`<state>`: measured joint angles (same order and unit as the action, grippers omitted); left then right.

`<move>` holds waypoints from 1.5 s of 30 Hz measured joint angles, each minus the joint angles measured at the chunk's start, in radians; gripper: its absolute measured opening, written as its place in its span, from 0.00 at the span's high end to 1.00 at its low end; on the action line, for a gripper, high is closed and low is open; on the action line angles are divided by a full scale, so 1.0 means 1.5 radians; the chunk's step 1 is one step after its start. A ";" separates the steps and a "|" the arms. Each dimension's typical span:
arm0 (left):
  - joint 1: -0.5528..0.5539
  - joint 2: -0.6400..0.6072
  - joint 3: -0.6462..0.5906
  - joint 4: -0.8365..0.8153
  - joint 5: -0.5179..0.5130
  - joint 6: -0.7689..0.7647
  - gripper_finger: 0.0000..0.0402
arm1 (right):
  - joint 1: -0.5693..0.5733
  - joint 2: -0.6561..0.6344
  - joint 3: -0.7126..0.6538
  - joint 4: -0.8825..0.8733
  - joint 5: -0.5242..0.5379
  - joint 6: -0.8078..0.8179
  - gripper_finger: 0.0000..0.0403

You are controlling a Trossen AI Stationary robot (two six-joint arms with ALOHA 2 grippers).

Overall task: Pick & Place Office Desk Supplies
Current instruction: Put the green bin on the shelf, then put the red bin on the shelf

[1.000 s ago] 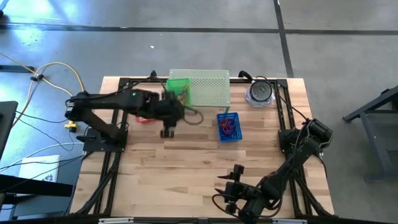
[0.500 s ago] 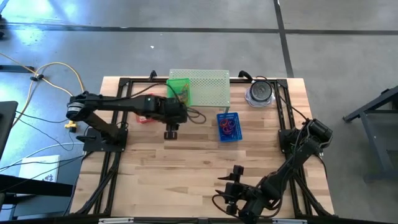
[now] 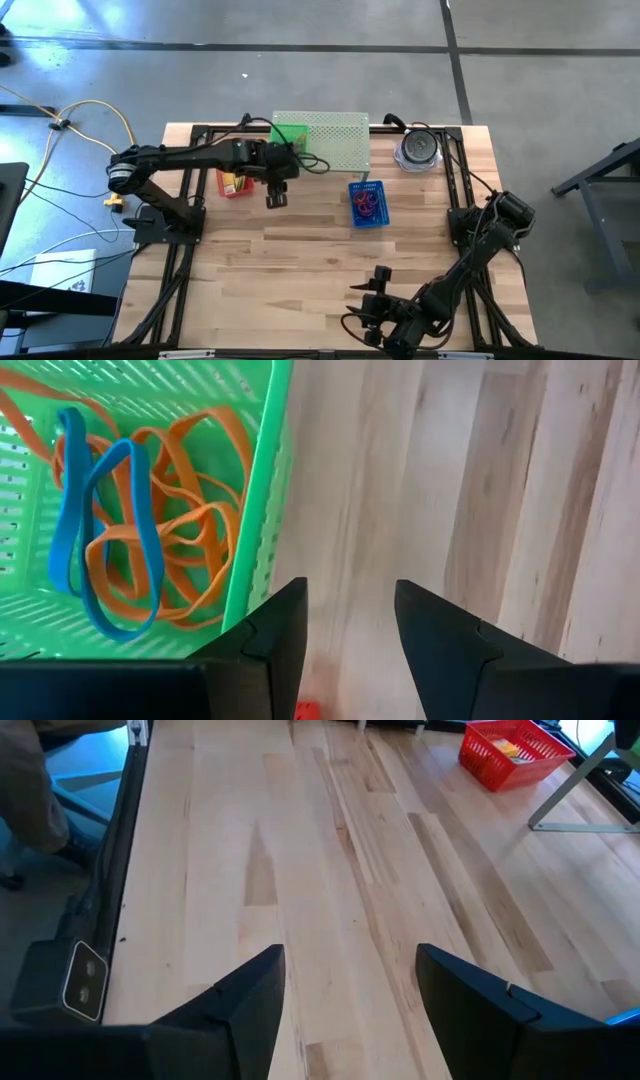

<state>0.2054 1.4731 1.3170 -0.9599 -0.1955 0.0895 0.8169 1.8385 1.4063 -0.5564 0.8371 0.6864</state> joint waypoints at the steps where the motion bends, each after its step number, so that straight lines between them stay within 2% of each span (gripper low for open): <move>1: 0.001 0.000 0.000 0.000 0.000 0.000 0.64 | -0.001 0.000 0.000 0.000 0.000 -0.001 0.47; 11: -0.026 -0.005 0.000 0.002 -0.001 -0.008 0.64 | -0.001 0.000 0.000 0.000 0.001 -0.007 0.47; 17: -0.046 -0.010 0.001 0.019 -0.087 -0.003 0.64 | -0.005 0.000 0.000 0.001 0.001 -0.005 0.47; 20: -0.046 -0.010 0.001 0.015 -0.080 -0.019 0.64 | -0.005 0.000 0.000 0.007 0.000 -0.002 0.47; 24: -0.063 -0.010 0.001 -0.003 -0.035 -0.048 0.64 | -0.005 0.000 0.000 0.010 -0.004 -0.002 0.47; 28: -0.109 -0.014 0.001 -0.070 0.002 -0.085 0.64 | -0.005 0.000 0.000 0.010 -0.004 0.001 0.47; 34: -0.194 -0.027 -0.001 -0.245 0.020 -0.144 0.64 | -0.005 0.000 0.000 0.011 -0.004 0.001 0.47; 37: -0.227 -0.047 -0.026 -0.284 0.017 -0.149 0.64 | -0.005 0.000 0.000 0.015 -0.004 0.001 0.47; 41: -0.234 -0.099 -0.093 -0.246 0.016 -0.148 0.64 | -0.005 0.000 0.000 0.016 -0.005 0.001 0.47; 45: -0.200 -0.179 -0.186 -0.167 0.014 -0.151 0.64 | -0.005 0.000 0.000 0.015 -0.005 0.012 0.47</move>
<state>-0.0940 1.2048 1.0381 -1.2106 -0.1752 -0.1372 0.8093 1.8389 1.4063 -0.5341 0.8296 0.7039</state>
